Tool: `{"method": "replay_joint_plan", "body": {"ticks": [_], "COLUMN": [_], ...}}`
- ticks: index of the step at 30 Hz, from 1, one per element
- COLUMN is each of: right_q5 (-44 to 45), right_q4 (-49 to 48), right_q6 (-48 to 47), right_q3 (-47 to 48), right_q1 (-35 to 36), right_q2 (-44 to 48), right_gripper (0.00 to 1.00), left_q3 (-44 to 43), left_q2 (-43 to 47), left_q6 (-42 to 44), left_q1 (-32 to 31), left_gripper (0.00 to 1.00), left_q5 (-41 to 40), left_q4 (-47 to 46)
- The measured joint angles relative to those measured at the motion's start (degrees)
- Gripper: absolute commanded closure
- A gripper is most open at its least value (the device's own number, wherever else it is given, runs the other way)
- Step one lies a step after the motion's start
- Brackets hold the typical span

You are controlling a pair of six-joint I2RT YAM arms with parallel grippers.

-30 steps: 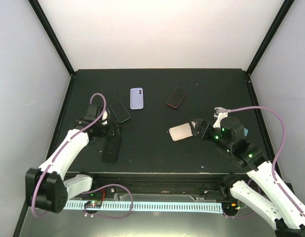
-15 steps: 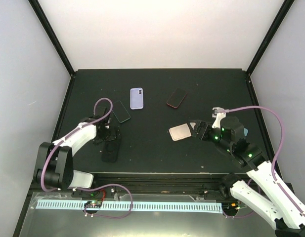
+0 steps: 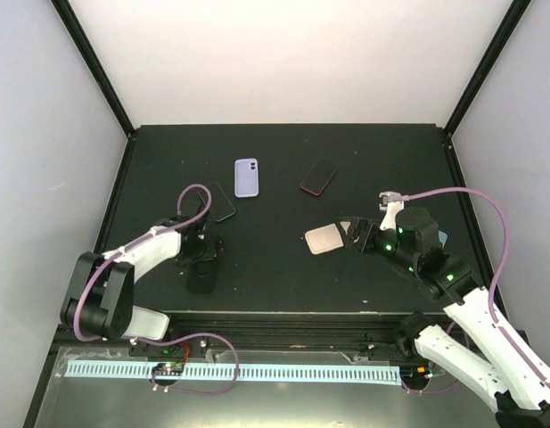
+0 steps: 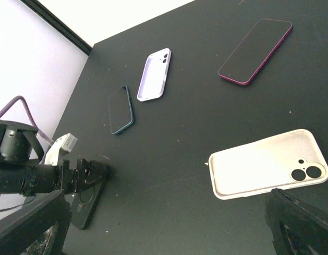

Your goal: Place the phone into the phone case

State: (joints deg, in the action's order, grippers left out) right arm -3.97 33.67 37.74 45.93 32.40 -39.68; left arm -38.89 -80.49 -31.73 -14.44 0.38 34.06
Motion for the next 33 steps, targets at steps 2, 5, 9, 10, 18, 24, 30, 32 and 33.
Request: {"method": "replay_joint_plan", "body": {"ticks": [2, 5, 9, 10, 18, 24, 30, 32, 33], "right_q5": [0.22, 0.28, 0.2, 0.2, -0.98, -1.2, -1.57, -1.62, -1.62], "right_q4": [0.35, 0.85, 1.05, 1.05, 0.5, -0.68, -1.38, -1.49, -1.46], "right_q6": [-0.17, -0.37, -0.39, -0.39, -1.4, -1.86, -1.75, -1.64, -1.62], "right_q3": [0.0, 0.0, -0.09, -0.11, -0.11, -0.72, -2.21, -2.38, -2.45], "right_q1": [0.0, 0.0, 0.0, 0.0, 0.0, -0.02, -0.04, -0.04, -0.04], "right_q2": [0.02, 0.44, 1.9, 2.27, 4.46, 5.25, 6.62, 6.84, 6.97], "right_gripper": [0.0, 0.0, 0.0, 0.0, 0.0, 0.0, 0.0, 0.0, 0.0], "left_q3": [0.9, 1.2, 1.07, 1.07, -1.66, -2.69, -3.96, -4.39, -4.63], "left_q2": [1.25, 2.12, 2.4, 2.56, 1.9, -1.84, -4.83, -5.35, -5.53], "left_q6": [-1.11, -3.1, -5.51, -5.9, -4.85, -3.32, -2.8, -2.62, -2.49], "left_q1": [-1.95, -6.23, -10.38, -10.86, -13.22, -16.52, -18.71, -18.99, -19.08], "left_gripper": [0.01, 0.02, 0.04, 0.04, 0.01, 0.01, 0.08, 0.12, 0.13], "left_q5": [0.81, 2.89, 4.72, 4.81, 2.69, -0.31, -3.74, -4.0, -4.0], "left_q4": [-0.24, -0.22, -0.15, -0.02, 3.43, 5.22, 6.8, 6.99, 7.04]}}
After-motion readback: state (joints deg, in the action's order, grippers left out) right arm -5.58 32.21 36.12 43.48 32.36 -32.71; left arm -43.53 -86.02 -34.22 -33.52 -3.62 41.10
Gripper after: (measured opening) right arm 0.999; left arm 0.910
